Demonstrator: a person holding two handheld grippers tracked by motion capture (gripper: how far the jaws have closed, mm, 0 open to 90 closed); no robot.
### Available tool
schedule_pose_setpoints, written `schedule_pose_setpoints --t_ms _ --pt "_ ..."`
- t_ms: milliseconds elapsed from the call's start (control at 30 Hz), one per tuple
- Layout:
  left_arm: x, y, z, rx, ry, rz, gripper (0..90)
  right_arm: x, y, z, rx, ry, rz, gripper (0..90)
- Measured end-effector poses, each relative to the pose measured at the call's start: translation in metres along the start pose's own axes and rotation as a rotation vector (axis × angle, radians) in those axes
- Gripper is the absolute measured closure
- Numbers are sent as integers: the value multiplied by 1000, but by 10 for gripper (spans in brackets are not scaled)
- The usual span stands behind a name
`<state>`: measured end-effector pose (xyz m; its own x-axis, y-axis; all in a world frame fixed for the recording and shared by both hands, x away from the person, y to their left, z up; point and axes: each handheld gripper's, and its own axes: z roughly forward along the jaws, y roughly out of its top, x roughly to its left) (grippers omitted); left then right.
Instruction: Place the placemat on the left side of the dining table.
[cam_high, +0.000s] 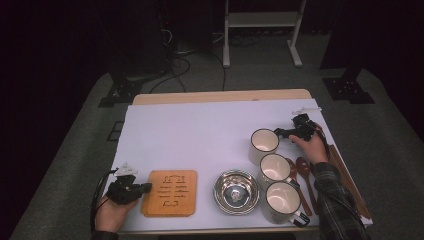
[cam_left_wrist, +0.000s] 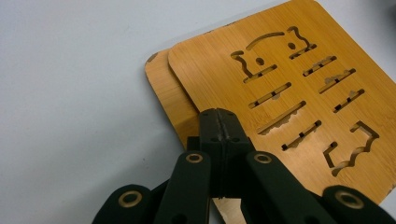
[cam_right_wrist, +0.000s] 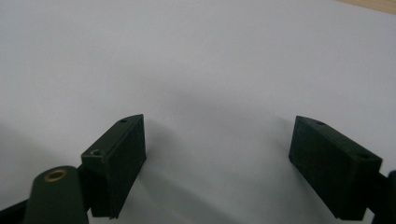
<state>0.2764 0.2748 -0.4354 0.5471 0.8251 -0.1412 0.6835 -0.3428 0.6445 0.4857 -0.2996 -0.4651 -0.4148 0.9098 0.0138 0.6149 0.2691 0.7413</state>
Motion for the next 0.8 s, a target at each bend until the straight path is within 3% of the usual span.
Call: schedule_pose_setpoints --t_ms 133,267,467,800 --pt "3 0 -3 -13 12 -4 888 0 0 0 0 0 -1 171" --pt "7 -1 -5 -21 45 0 814 0 0 0 0 0 0 171" --pt "13 -3 -9 -40 105 -9 660 0 0 0 0 1 3 171" --pt "35 -10 -9 -33 222 -38 338 0 0 0 1 2 0 171"
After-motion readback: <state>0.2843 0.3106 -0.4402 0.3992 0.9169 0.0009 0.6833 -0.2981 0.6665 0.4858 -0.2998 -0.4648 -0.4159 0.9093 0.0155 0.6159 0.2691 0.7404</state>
